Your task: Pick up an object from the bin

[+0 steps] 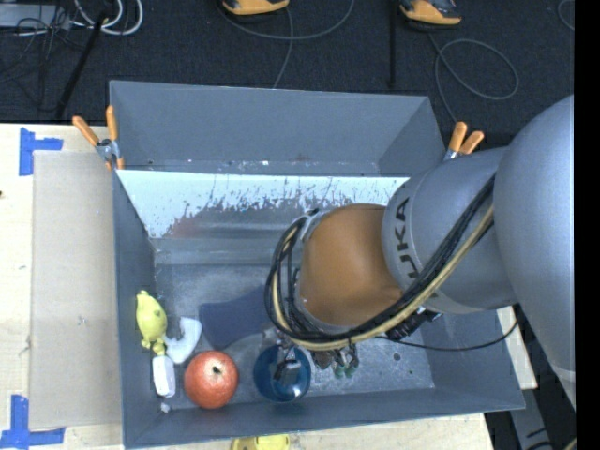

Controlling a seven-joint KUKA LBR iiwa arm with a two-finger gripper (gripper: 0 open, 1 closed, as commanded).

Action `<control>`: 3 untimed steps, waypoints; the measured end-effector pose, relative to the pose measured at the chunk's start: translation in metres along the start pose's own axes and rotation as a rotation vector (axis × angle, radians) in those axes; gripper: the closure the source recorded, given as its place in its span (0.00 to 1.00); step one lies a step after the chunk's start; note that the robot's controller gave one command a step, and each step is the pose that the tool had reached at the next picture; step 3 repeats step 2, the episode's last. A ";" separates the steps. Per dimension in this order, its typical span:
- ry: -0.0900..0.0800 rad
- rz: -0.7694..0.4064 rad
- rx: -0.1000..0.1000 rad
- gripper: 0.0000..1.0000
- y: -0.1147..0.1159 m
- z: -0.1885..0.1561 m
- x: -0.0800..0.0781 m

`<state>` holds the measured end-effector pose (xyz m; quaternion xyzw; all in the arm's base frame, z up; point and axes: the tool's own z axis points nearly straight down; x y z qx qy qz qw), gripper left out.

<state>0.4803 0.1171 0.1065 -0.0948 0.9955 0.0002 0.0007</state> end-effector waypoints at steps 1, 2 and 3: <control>0.000 0.001 0.000 1.00 0.000 0.000 0.000; 0.001 -0.012 0.000 1.00 0.012 -0.109 -0.015; 0.001 -0.012 0.000 1.00 0.012 -0.109 -0.015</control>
Offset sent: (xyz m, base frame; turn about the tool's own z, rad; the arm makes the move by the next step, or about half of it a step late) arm 0.0115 0.0146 0.1094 -0.0160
